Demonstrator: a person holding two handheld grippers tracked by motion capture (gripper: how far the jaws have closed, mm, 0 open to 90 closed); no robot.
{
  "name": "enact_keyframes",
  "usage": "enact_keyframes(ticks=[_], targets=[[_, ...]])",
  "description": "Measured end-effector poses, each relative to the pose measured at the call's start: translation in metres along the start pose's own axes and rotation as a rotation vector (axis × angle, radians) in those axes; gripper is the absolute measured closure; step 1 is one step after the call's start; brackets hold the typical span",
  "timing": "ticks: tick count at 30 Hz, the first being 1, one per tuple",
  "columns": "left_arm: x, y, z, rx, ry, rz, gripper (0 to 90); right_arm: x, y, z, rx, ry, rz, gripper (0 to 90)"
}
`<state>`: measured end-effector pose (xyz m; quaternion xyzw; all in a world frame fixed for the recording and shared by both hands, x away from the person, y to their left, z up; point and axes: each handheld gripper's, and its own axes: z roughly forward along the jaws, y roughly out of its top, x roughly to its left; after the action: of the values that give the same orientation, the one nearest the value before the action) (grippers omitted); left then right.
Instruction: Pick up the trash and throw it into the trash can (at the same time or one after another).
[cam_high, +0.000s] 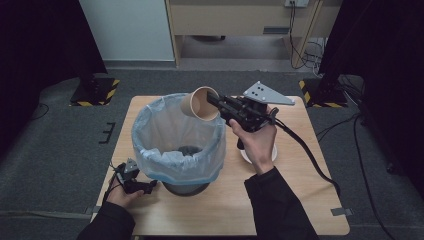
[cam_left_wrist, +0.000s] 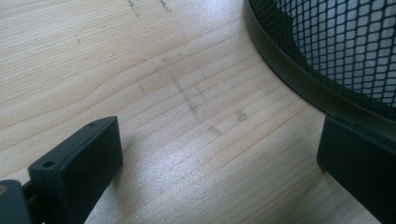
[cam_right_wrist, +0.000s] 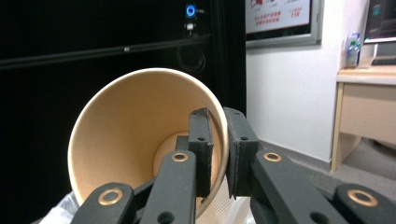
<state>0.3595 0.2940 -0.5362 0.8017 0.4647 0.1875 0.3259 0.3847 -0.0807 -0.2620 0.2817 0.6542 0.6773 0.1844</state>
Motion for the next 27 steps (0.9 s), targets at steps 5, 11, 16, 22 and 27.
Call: enact_keyframes(ticks=[5, 11, 16, 22, 27], targets=[[0.000, 0.000, 0.000, 0.000, 0.000, 0.000, 0.0, 0.003, -0.011, 0.011, 0.055, 0.002, -0.024, 82.1], [0.000, 0.000, 0.000, 0.000, 0.000, 0.000, 0.0, 0.003, -0.021, 0.019, 0.088, 0.011, -0.017, 74.0], [0.000, 0.000, 0.000, 0.000, 0.000, 0.000, 0.0, -0.003, -0.014, 0.008, 0.049, -0.007, -0.008, 70.7], [0.000, 0.000, 0.000, 0.000, 0.000, 0.000, 0.0, -0.013, 0.001, -0.012, -0.009, -0.043, 0.002, 66.1], [0.000, 0.000, 0.000, 0.000, 0.000, 0.000, 0.0, -0.028, 0.011, -0.037, -0.061, -0.101, 0.009, 60.5]])
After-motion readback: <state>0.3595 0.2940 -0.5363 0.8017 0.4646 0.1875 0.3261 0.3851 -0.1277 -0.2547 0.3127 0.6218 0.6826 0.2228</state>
